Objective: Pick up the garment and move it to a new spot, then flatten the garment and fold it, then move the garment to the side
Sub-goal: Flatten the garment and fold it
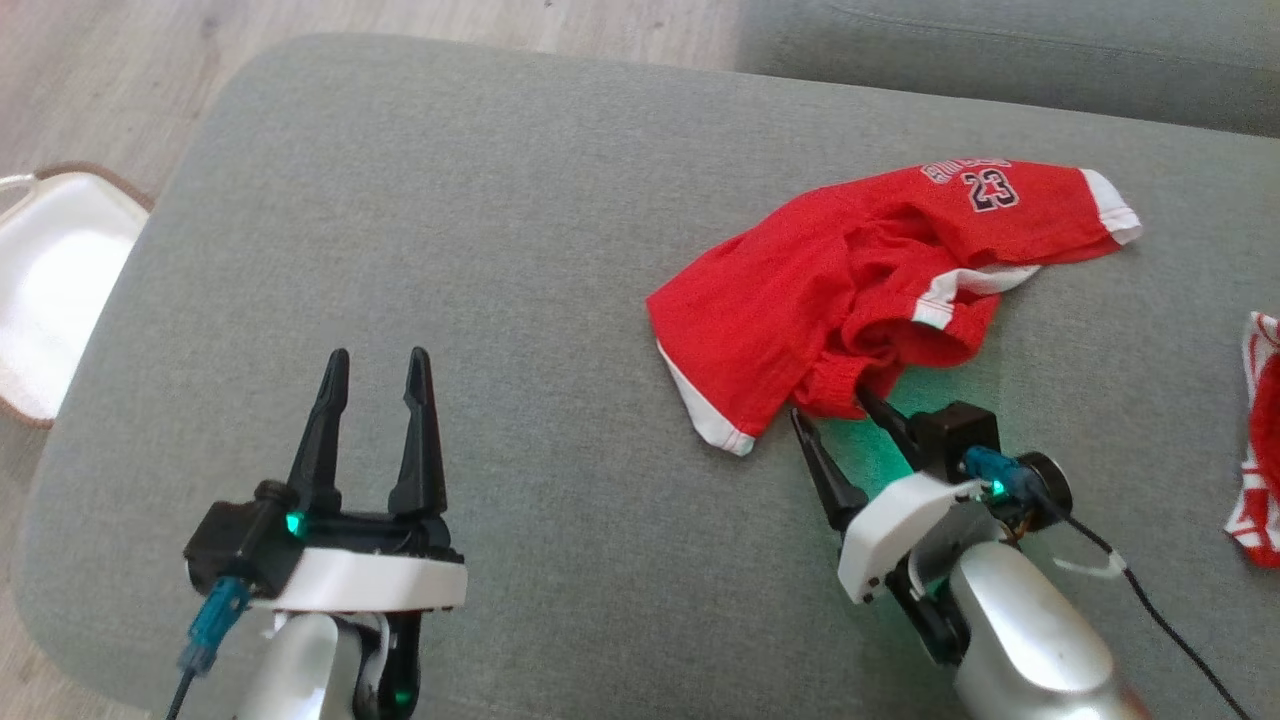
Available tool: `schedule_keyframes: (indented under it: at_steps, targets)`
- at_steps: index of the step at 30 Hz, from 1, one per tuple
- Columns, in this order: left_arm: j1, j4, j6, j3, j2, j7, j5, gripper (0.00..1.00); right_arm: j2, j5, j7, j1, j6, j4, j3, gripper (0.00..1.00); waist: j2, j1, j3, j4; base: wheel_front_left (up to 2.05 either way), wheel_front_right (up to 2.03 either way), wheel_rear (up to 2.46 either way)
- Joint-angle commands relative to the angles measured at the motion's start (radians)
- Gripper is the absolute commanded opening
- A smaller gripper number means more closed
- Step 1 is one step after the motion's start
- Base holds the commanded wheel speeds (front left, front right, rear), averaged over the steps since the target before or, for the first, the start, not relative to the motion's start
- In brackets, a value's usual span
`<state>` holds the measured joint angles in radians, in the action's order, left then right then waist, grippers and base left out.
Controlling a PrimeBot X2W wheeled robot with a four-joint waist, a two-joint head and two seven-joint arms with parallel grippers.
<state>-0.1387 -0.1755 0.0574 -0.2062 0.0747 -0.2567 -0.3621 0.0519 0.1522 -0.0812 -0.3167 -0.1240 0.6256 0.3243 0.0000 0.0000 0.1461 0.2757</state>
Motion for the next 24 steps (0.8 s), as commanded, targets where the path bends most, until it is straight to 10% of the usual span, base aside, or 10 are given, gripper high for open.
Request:
schedule_keyframes:
  at_steps: [1, 3, 4, 24]
  targets:
    - [-0.035, 0.023, 0.009, 0.042, -0.002, -0.005, 0.015, 1.0, -0.002, 0.008, -0.021, -0.056, -0.007, 0.009, 0.03, 1.0, 0.0, 0.0, 0.003, 0.015, 0.0, 0.0, 0.0]
    - [-0.033, 0.018, 0.015, 0.05, -0.006, -0.005, 0.02, 1.0, -0.002, 0.024, -0.029, -0.078, -0.007, 0.047, 0.043, 1.0, 0.0, 0.0, 0.001, 0.019, 0.0, 0.0, 0.0]
    - [-0.031, 0.016, 0.017, 0.054, -0.008, -0.005, 0.023, 1.0, -0.002, 0.031, -0.036, -0.088, -0.007, 0.064, 0.049, 0.0, 0.0, 0.0, -0.001, 0.021, 0.0, 0.0, 0.0]
    - [0.008, 0.018, 0.039, 0.119, -0.022, -0.005, 0.058, 1.0, 0.146, -0.07, -0.109, -0.242, -0.007, -0.179, -0.434, 0.0, 0.0, 0.0, -0.116, -0.121, 0.0, 0.0, 0.0]
